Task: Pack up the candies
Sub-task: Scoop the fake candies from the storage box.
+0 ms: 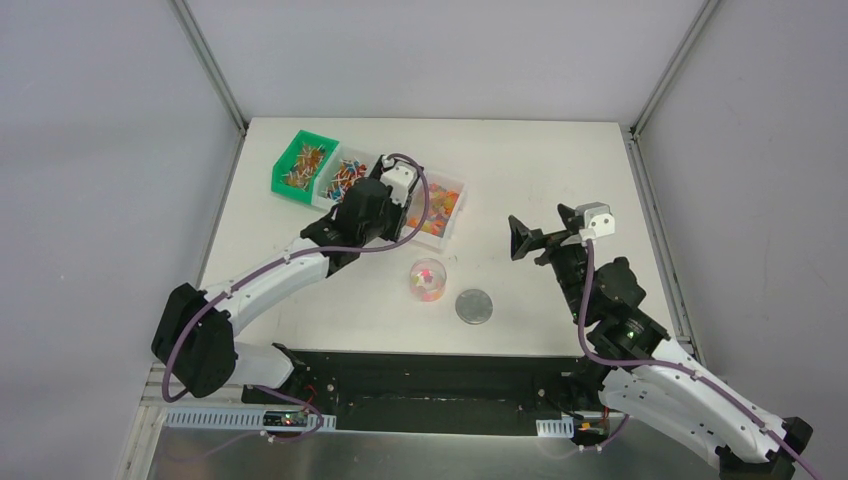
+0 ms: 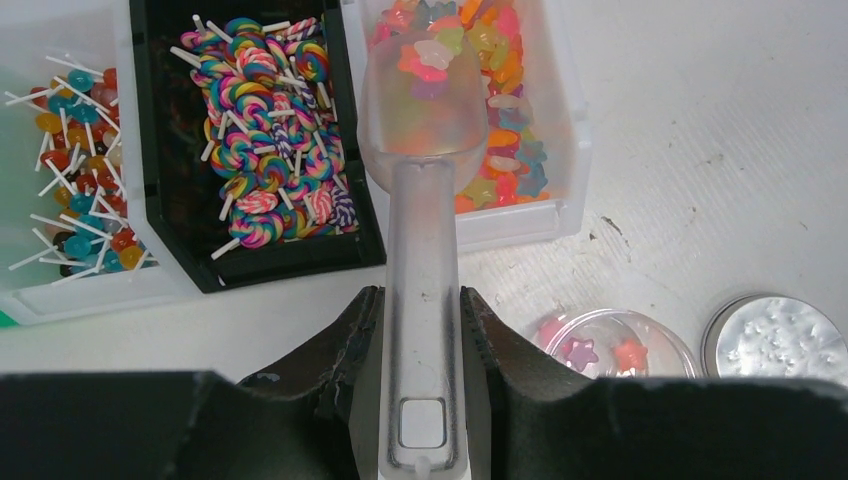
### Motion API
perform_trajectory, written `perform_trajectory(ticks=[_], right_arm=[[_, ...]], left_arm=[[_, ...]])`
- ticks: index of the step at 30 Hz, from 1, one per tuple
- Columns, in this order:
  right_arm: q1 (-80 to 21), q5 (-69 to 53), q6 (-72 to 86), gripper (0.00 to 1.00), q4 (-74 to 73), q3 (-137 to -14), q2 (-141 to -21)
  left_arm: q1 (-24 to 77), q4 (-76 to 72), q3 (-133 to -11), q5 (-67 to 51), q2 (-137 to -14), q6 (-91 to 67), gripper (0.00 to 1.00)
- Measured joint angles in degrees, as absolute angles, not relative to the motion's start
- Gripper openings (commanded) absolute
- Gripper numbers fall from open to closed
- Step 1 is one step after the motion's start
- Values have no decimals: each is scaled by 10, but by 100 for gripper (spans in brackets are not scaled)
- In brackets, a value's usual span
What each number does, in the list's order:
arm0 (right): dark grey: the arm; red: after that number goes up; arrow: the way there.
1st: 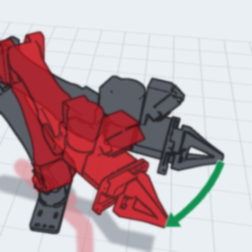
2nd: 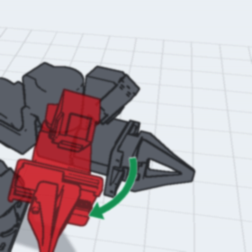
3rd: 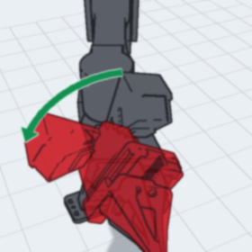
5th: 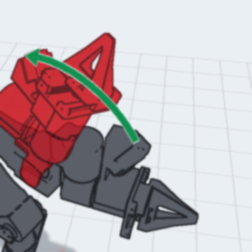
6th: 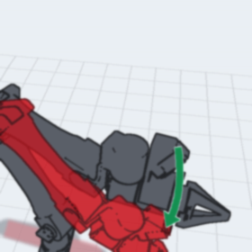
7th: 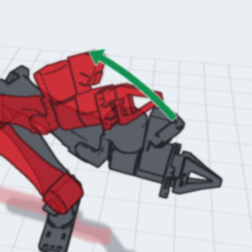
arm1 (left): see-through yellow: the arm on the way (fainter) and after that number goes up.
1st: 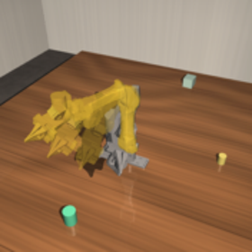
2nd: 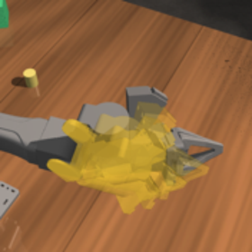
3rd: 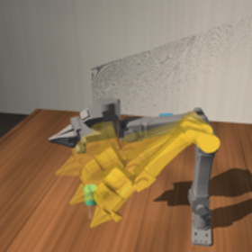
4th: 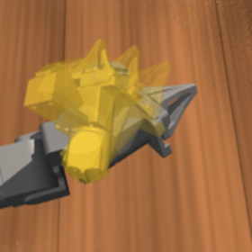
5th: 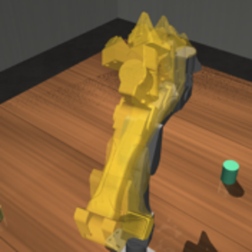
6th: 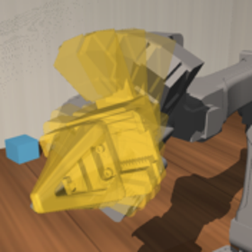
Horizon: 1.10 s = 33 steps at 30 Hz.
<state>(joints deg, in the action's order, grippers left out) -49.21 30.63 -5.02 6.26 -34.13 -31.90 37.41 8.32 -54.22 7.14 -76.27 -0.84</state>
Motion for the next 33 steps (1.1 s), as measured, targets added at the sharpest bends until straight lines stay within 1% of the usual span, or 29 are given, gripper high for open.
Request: perform_trajectory(ticks=[10,22,33], right_arm=[[-492,306,-50,100,62,-341,-316],[-492,306,-50,100,62,-341,-316],[-492,306,-50,100,62,-341,-316]], left_arm=[[374,70,-507,48,-717,22,0],[374,58,-493,23,-661,55,0],[374,44,-459,6,-573,86,0]])
